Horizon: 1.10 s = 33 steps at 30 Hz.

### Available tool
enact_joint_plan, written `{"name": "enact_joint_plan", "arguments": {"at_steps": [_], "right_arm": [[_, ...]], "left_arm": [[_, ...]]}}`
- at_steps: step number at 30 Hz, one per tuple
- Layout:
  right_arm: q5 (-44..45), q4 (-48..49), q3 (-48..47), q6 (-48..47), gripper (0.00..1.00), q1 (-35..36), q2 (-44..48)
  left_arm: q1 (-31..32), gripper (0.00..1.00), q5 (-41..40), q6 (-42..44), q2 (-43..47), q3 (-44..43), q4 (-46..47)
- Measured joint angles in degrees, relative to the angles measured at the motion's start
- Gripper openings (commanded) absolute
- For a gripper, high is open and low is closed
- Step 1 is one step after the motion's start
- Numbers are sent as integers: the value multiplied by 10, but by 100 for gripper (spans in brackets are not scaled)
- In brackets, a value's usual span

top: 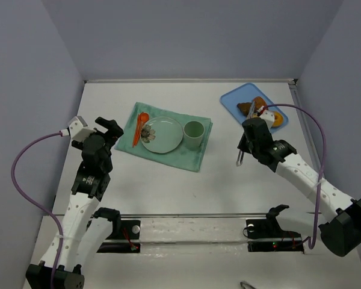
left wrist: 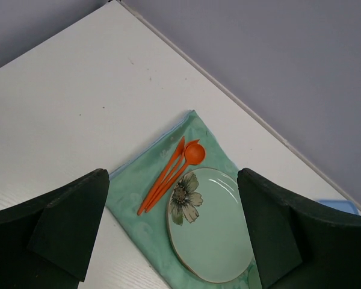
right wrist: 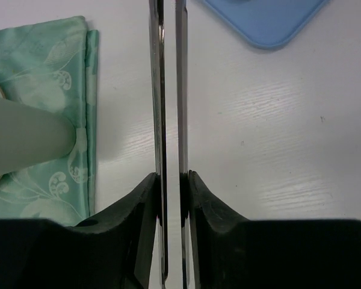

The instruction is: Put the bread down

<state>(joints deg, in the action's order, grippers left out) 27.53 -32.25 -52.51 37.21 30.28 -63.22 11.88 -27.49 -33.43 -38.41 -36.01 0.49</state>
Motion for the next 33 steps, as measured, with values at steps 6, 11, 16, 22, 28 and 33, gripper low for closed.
{"name": "enact_joint_plan", "arguments": {"at_steps": [6, 11, 16, 22, 28, 33], "right_arm": [[-45, -17, -18, -26, 57, -59, -17], [-61, -23, -48, -45, 59, -71, -25], [-61, -23, -59, -52, 59, -80, -32], [-55, -35, -59, -56, 59, -115, -53], [-53, -33, -61, -63, 57, -135, -107], [-62, -27, -63, -75, 55, -148, -170]], "left_arm": [[0, 99, -1, 0, 7, 0, 0], [0, 99, -2, 0, 7, 0, 0], [0, 99, -3, 0, 7, 0, 0], [0, 99, -2, 0, 7, 0, 0], [0, 99, -2, 0, 2, 0, 0], [0, 99, -2, 0, -3, 0, 1]]}}
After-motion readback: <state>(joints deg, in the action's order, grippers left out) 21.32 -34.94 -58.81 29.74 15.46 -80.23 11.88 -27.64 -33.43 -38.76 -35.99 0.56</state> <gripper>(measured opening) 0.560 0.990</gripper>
